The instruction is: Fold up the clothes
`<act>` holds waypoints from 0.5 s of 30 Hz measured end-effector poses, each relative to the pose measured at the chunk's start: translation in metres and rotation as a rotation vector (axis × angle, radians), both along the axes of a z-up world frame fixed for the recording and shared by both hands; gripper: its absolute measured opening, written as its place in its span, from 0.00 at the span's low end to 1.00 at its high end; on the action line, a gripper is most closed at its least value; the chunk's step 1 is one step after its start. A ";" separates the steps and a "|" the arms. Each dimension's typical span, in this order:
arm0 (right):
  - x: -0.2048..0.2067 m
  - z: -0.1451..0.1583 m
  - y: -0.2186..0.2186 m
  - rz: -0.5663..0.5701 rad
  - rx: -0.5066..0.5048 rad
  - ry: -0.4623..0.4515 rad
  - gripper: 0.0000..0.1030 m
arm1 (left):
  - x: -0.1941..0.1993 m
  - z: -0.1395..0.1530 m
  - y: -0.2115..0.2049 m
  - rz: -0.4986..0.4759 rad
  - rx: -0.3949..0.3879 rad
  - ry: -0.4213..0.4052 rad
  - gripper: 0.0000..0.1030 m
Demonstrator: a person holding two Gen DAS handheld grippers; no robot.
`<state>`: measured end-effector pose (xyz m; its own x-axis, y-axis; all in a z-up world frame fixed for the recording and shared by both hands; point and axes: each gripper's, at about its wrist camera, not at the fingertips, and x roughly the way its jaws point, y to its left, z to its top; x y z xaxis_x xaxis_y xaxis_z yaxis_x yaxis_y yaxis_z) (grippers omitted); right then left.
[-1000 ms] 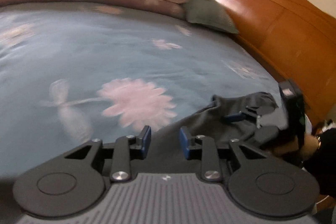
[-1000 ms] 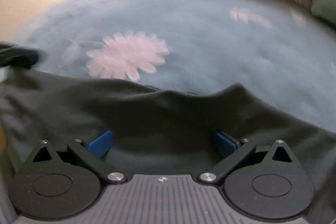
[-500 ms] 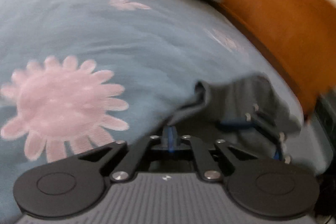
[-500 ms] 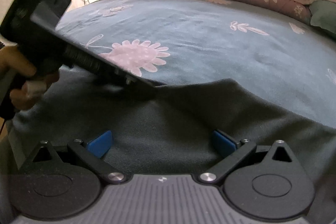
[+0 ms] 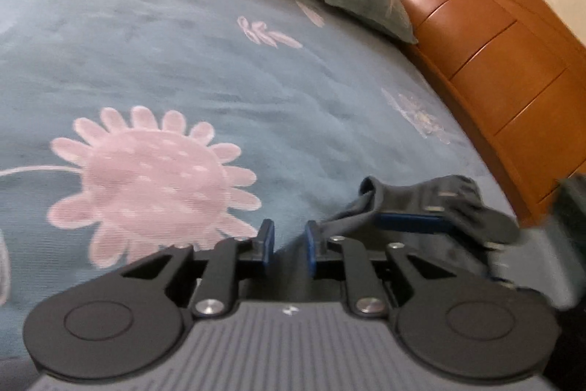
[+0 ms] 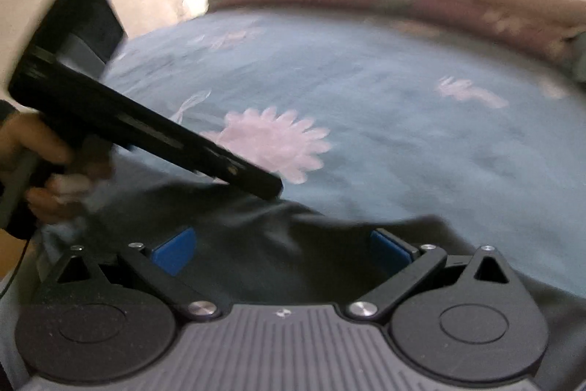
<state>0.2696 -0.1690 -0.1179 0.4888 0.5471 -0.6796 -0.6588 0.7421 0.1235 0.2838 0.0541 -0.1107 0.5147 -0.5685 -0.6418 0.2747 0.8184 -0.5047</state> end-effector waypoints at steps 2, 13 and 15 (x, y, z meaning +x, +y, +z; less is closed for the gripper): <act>0.015 -0.008 0.010 0.002 -0.024 -0.007 1.00 | -0.009 0.006 0.012 0.018 0.024 -0.003 0.18; -0.043 0.013 -0.016 -0.085 -0.129 0.013 1.00 | -0.073 -0.005 0.071 0.149 0.152 0.009 0.28; -0.059 -0.002 -0.027 -0.122 -0.160 0.065 1.00 | -0.079 -0.005 0.083 0.199 0.133 0.019 0.28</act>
<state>0.2104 -0.1963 -0.1198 0.4972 0.3687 -0.7854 -0.5570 0.8297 0.0368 0.2045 0.1372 -0.1158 0.5955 -0.3667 -0.7148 0.0932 0.9153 -0.3919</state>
